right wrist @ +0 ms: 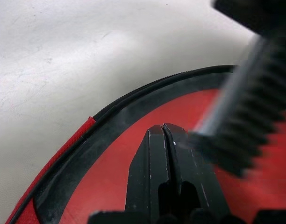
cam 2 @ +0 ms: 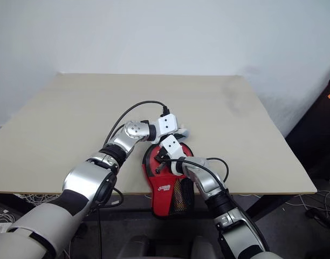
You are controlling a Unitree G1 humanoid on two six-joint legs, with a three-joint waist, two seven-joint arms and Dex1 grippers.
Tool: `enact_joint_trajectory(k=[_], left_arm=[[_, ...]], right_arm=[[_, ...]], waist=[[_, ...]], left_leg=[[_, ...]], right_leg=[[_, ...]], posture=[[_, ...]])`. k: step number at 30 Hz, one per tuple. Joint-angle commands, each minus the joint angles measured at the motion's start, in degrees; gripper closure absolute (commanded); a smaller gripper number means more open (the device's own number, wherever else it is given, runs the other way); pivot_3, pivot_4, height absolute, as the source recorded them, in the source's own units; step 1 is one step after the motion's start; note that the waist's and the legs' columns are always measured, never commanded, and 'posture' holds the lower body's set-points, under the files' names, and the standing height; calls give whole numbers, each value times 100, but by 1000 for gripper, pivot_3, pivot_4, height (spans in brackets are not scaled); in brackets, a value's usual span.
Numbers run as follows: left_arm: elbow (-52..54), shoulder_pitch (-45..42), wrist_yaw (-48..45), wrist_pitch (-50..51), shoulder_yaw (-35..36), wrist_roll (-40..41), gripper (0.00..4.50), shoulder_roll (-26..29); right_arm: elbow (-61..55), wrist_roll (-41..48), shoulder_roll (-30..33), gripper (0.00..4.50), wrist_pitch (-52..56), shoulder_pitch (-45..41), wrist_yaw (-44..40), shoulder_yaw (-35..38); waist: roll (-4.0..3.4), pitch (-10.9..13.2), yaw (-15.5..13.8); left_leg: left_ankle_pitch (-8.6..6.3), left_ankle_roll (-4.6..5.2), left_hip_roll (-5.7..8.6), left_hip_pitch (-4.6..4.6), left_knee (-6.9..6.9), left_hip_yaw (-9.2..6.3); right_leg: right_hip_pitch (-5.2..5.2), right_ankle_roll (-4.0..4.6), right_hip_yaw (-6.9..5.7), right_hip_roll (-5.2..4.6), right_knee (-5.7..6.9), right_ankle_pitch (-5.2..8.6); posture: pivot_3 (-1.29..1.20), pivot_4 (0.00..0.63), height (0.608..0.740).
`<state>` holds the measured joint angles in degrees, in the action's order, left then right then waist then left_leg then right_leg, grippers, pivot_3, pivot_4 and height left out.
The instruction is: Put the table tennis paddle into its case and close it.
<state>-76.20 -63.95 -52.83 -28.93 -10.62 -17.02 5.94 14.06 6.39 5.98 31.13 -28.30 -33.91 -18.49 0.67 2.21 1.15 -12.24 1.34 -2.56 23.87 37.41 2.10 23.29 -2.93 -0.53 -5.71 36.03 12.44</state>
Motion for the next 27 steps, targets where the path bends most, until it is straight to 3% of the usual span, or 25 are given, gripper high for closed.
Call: enact_joint_trajectory(k=[1, 2, 5, 15, 27], left_arm=[[244, 36, -364, -289, -66, 89, 4214, -29], [249, 47, -380, -302, -68, 85, 4214, -6], [272, 57, -406, -351, -67, 80, 3352, 51], [439, -150, -798, -352, -62, 104, 26, 462], [1568, -526, -2432, 720, 723, 1442, 26, 1414]], right_arm=[[162, -103, 33, 4500, 115, 41, 4, -41], [168, -106, 31, 4500, 111, 39, 0, -44], [178, -115, 18, 4500, 106, 39, -9, -50], [209, -143, -14, 4500, 70, 27, -44, -74], [-400, -74, 246, 4500, 447, 191, -273, -110]], waist=[[1, 0, 2], [1, 0, 1], [1, -1, 2], [0, -1, 33], [-2, 1, 40]], left_leg=[[0, 0, 0, 0, 0, -1], [0, 0, -1, 0, 0, -1], [0, 1, 0, -1, 0, -1], [0, 1, -3, -3, 0, -2], [0, 2, -5, 1, 1, -3]], right_leg=[[0, -1, 0, 0, 0, 0], [1, -3, 0, 1, 0, 2], [-1, -13, 0, 1, 0, 8], [0, -13, 0, 3, 4, 8], [2, -13, 0, 2, 5, 8]], posture=[[0, 0, 740], [0, 0, 740], [0, 0, 740], [0, 0, 740], [0, 0, 740]])
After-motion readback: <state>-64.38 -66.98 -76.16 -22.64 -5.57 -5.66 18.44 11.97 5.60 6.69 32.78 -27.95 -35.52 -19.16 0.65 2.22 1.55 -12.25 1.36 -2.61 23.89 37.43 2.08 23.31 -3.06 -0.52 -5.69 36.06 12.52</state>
